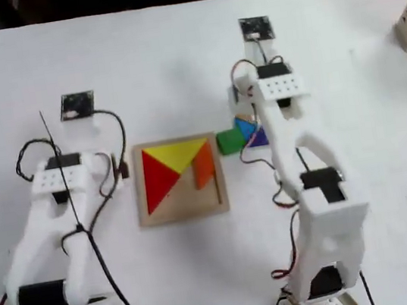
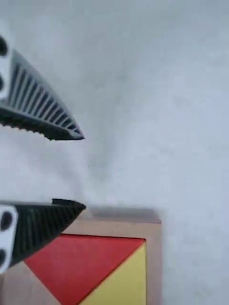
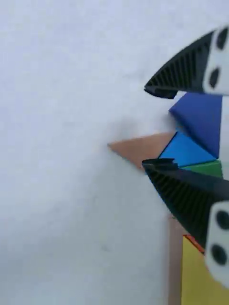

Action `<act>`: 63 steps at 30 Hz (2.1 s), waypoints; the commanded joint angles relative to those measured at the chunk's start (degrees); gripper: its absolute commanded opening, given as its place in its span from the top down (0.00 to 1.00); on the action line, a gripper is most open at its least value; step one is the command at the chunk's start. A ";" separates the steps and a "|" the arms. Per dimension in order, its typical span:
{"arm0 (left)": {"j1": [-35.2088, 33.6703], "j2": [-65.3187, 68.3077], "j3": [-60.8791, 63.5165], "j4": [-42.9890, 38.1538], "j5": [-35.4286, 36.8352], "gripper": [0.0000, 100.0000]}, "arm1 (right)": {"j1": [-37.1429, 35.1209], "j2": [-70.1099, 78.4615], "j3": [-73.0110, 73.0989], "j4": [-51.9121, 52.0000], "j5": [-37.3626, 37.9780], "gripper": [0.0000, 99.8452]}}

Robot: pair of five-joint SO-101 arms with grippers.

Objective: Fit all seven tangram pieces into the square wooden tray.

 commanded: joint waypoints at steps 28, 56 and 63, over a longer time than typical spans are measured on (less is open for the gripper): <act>-0.22 0.04 -2.90 0.26 0.09 0.79 | -1.89 26.07 -37.36 22.20 2.64 0.98; -0.48 0.13 -3.16 0.18 -2.20 0.79 | -3.56 9.89 -34.37 40.04 2.37 0.98; -0.48 -0.22 -1.41 -2.37 -2.37 0.79 | -12.70 5.32 -25.58 37.67 -0.70 0.98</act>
